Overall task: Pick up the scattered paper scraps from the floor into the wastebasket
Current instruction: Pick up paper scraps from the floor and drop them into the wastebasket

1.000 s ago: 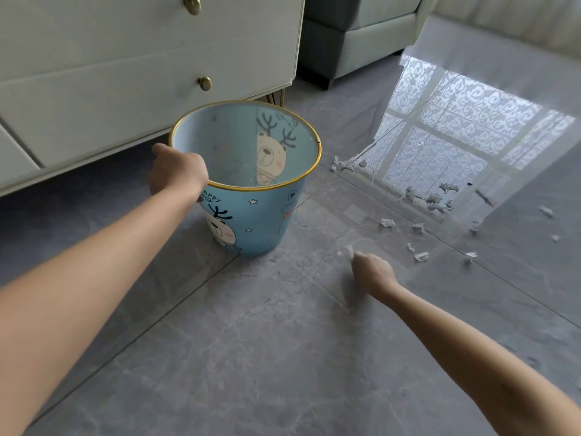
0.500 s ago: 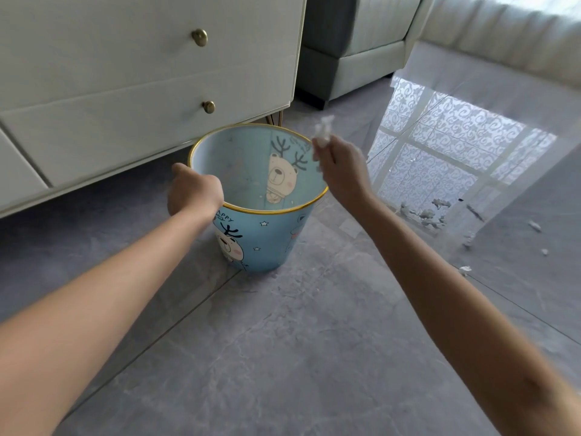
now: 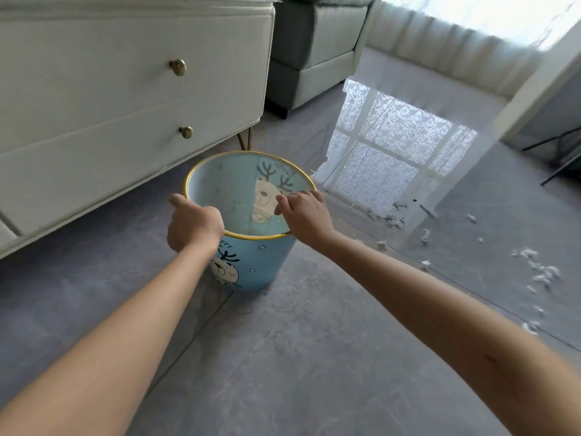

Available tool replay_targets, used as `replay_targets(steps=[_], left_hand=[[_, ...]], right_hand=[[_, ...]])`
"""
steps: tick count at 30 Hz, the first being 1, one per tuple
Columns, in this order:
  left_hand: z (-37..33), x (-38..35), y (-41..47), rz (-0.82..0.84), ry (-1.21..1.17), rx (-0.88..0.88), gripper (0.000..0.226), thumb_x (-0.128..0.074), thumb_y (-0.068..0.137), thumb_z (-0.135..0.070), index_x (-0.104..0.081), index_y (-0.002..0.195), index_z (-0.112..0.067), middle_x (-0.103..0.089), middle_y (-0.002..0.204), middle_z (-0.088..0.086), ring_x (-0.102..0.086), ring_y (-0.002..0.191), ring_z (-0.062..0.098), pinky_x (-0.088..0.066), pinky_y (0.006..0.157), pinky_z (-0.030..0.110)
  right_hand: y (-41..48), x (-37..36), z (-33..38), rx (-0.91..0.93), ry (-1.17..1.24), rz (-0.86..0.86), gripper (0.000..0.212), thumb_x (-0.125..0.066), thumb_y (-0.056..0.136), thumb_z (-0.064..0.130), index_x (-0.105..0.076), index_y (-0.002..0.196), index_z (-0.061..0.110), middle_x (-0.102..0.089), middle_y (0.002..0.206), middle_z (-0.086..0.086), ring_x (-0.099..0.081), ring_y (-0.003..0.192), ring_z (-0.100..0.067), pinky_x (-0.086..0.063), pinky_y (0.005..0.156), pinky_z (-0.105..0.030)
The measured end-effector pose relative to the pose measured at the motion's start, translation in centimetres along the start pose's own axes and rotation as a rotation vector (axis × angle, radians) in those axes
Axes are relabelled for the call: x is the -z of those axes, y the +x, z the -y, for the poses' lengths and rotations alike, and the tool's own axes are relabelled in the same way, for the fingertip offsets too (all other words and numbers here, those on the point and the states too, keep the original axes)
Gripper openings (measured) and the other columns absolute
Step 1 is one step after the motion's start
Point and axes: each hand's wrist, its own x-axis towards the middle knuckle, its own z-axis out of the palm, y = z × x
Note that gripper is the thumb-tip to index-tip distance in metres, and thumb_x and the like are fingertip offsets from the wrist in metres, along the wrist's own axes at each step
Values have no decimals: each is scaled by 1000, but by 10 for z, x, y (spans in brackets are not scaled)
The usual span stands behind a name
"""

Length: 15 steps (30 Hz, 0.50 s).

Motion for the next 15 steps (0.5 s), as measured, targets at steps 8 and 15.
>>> replay_targets(steps=[8,15], left_hand=[[-5,4,8,32,-6,-11,38,-39,83,-3,-38,121,0,-56,124,27,-54,108,48,-44,84,46],[-6,6,10,61,5,87,46,-43,75,-11,-50,119,-1,-59,123,24,-58,108,47,-51,91,51]], right_hand=[[-2,1,21,-385,233,-98,58,-39,89,6,-26,144,14,-14,156,-9,-5,145,-23,-5,120,-37],[-2,2,22,-372,371,-61,67,-49,89,10,-16,146,15,-13,155,-11,-6,144,-25,-11,119,-37]])
